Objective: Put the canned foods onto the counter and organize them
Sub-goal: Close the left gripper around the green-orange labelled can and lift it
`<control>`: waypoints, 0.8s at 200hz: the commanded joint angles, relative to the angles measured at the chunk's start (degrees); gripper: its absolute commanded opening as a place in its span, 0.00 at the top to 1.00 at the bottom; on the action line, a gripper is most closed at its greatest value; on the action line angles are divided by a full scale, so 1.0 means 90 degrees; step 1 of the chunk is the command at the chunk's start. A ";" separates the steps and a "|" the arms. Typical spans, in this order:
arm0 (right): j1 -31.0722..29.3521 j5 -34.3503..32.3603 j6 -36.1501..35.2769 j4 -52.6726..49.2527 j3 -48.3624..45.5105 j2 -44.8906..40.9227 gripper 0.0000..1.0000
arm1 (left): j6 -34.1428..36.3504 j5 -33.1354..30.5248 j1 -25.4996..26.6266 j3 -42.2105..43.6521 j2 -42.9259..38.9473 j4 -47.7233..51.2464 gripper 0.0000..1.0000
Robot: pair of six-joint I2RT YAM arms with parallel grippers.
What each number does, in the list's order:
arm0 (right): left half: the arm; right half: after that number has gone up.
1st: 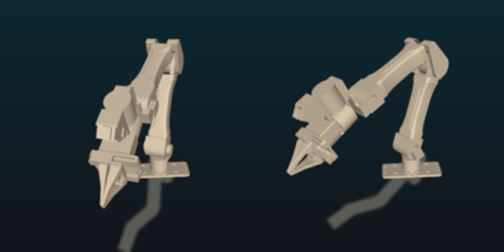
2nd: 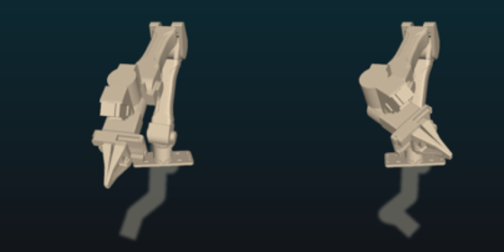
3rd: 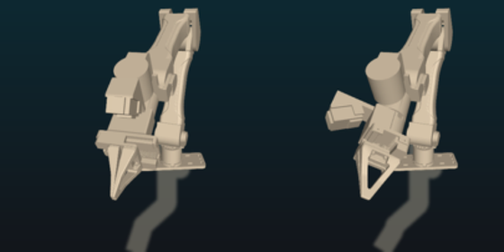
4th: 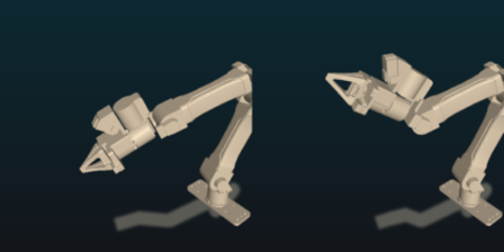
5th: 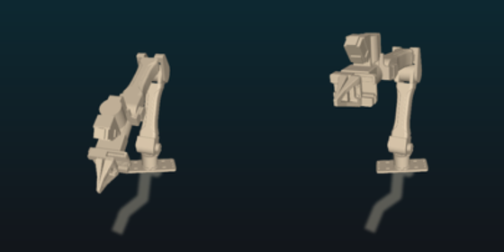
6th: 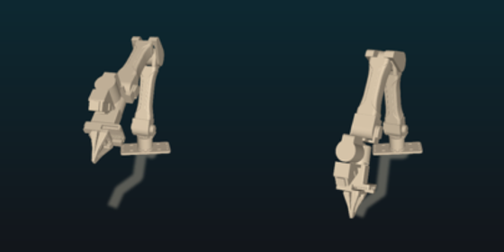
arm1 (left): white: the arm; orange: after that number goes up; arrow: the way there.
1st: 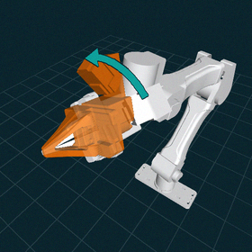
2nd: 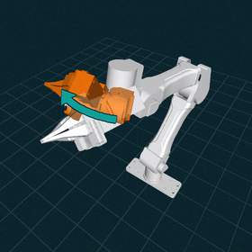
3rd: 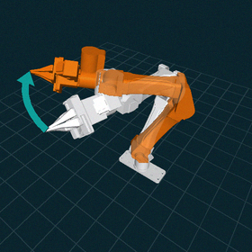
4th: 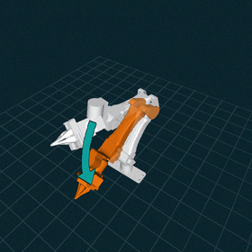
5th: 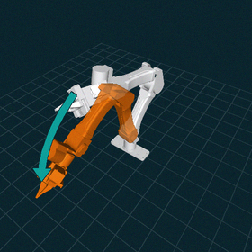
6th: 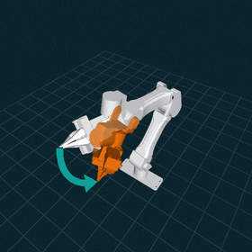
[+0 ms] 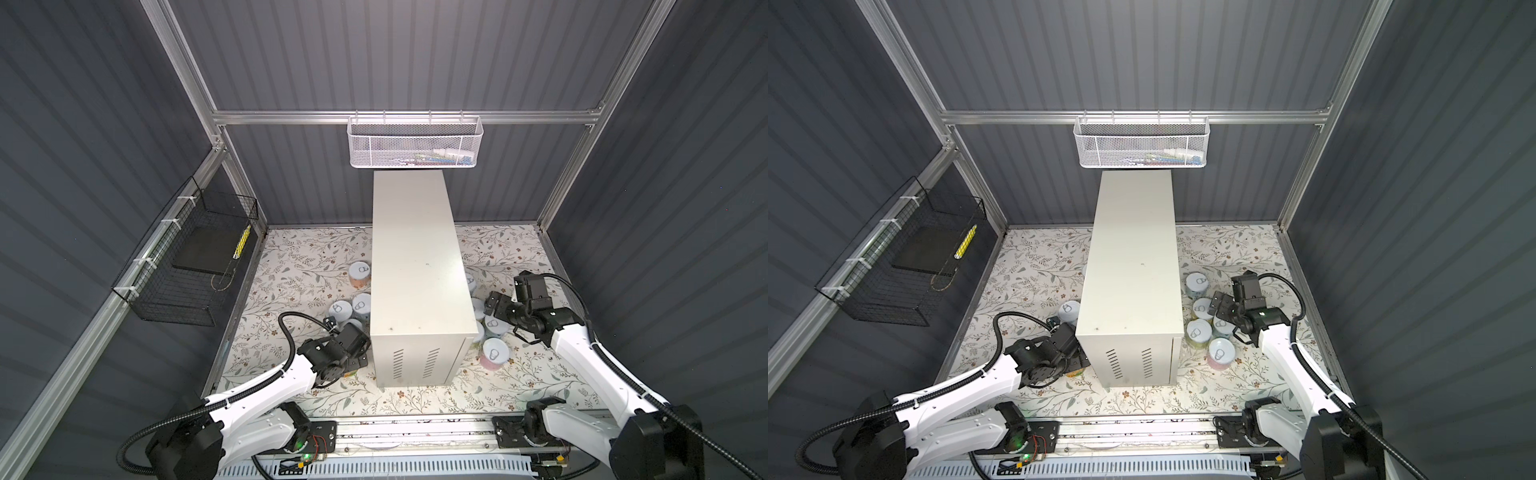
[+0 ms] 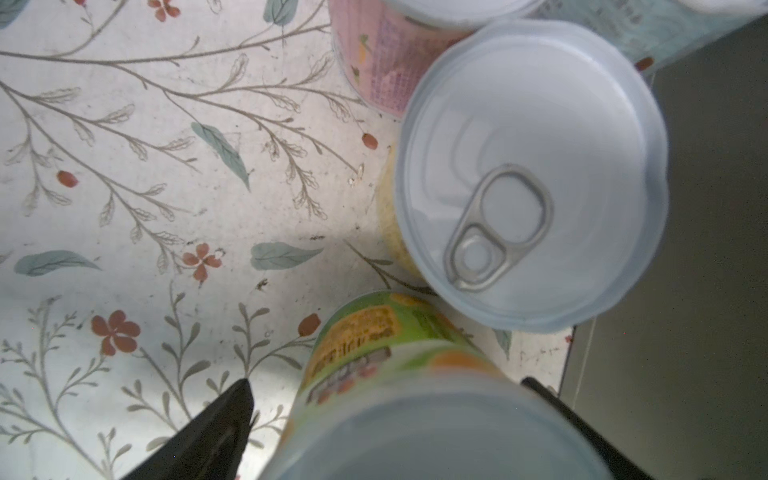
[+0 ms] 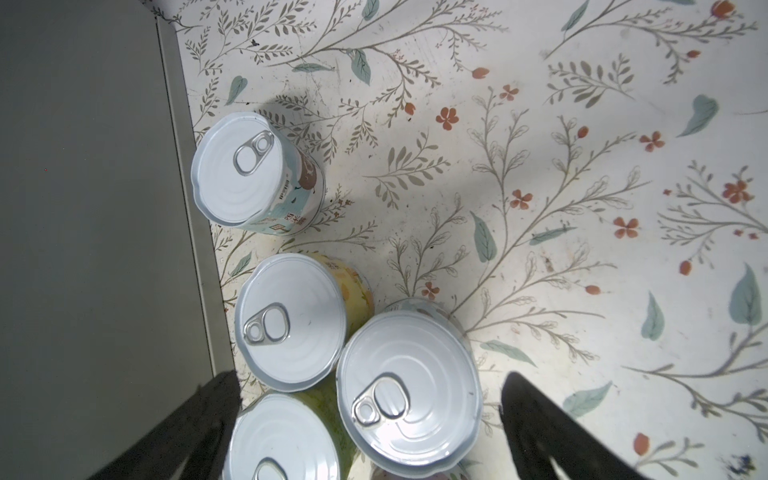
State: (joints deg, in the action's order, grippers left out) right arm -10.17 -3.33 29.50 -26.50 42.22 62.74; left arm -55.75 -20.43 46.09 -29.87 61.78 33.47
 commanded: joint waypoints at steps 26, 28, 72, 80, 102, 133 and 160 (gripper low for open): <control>-0.0022 0.0067 0.0041 0.0074 0.0036 0.0078 0.01 | -0.0072 -0.0138 0.0035 0.0458 0.0109 -0.0640 0.03; -0.0022 0.0067 0.0035 0.0076 0.0036 0.0082 0.01 | -0.0075 -0.0136 0.0043 0.0465 0.0101 -0.0642 0.04; -0.0022 0.0146 0.0081 0.0150 0.0036 0.0117 0.01 | -0.0062 -0.0422 0.0045 0.0537 -0.0247 -0.0497 0.12; -0.0027 0.0155 0.0076 0.0158 0.0037 0.0118 0.01 | -0.0006 -0.0452 0.0045 0.0508 -0.0273 -0.0496 0.15; -0.0022 0.0156 0.0069 0.0180 0.0028 0.0111 0.01 | 0.0108 -0.0533 0.0045 0.0423 -0.0205 -0.0509 0.20; -0.0022 0.0151 0.0072 0.0181 0.0026 0.0114 0.01 | 0.0227 -0.0525 0.0052 0.0264 0.0123 -0.0549 0.35; -0.0022 0.0158 0.0068 0.0209 0.0012 0.0111 0.01 | 0.0356 -0.0450 0.0055 0.0067 0.0286 -0.0507 0.71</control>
State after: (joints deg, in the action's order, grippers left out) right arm -10.17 -2.50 29.61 -24.88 42.22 63.57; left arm -54.13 -24.93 46.46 -27.18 62.72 28.42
